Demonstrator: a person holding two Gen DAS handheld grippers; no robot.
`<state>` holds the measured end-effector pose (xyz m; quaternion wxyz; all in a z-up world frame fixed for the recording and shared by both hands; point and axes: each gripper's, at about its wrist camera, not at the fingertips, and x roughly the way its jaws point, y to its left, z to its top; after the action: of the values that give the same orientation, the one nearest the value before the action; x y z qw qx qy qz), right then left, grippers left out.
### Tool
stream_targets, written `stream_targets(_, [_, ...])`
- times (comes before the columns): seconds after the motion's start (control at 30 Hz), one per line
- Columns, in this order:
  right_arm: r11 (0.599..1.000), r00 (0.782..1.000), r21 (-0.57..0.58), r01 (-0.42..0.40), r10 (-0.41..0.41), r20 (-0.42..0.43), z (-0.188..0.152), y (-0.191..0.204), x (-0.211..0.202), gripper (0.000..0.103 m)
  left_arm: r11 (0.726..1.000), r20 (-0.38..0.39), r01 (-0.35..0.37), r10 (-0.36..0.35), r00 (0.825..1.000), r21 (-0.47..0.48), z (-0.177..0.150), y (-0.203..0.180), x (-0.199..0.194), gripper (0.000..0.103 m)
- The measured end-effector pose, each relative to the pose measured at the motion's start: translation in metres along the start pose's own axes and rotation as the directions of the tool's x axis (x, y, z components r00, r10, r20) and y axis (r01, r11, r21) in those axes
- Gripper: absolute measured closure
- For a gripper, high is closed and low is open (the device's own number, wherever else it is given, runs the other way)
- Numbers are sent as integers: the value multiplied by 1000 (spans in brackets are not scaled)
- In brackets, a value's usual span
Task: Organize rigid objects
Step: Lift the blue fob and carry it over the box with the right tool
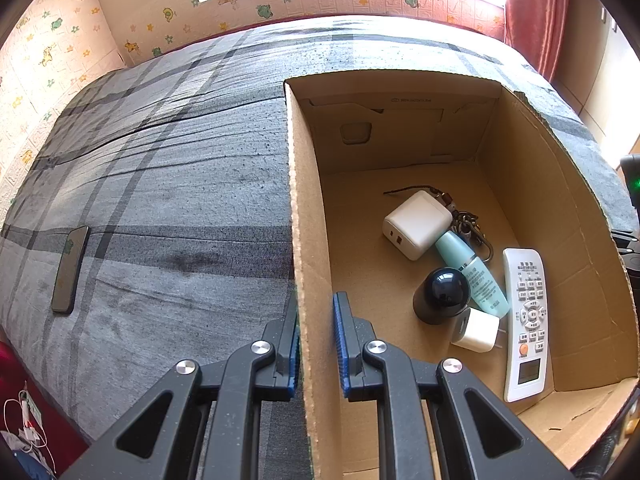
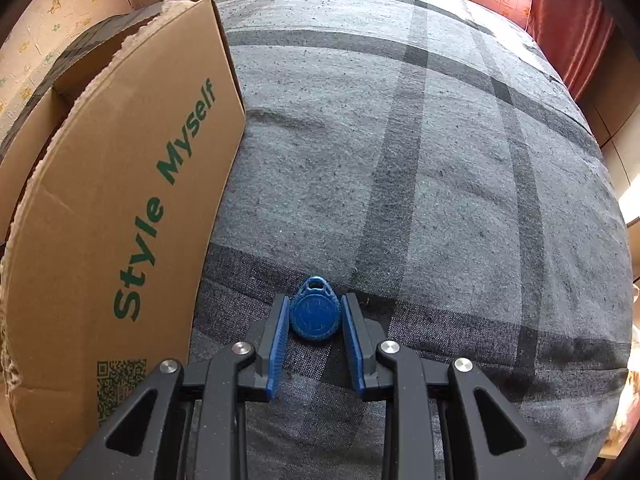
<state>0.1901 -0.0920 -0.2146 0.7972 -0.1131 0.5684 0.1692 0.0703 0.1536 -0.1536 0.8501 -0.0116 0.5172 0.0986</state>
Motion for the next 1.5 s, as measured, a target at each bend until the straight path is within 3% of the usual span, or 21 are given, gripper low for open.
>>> stream_targets(0.7, [1000, 998, 14, 18, -19, 52, 14, 12, -71, 75, 1000, -1, 4, -4, 1000, -1, 1, 0, -2, 87])
stream_targets(1.5, [996, 987, -92, 7, 8, 160, 43, 60, -145, 75, 1000, -1, 7, -7, 1000, -2, 2, 0, -1, 87])
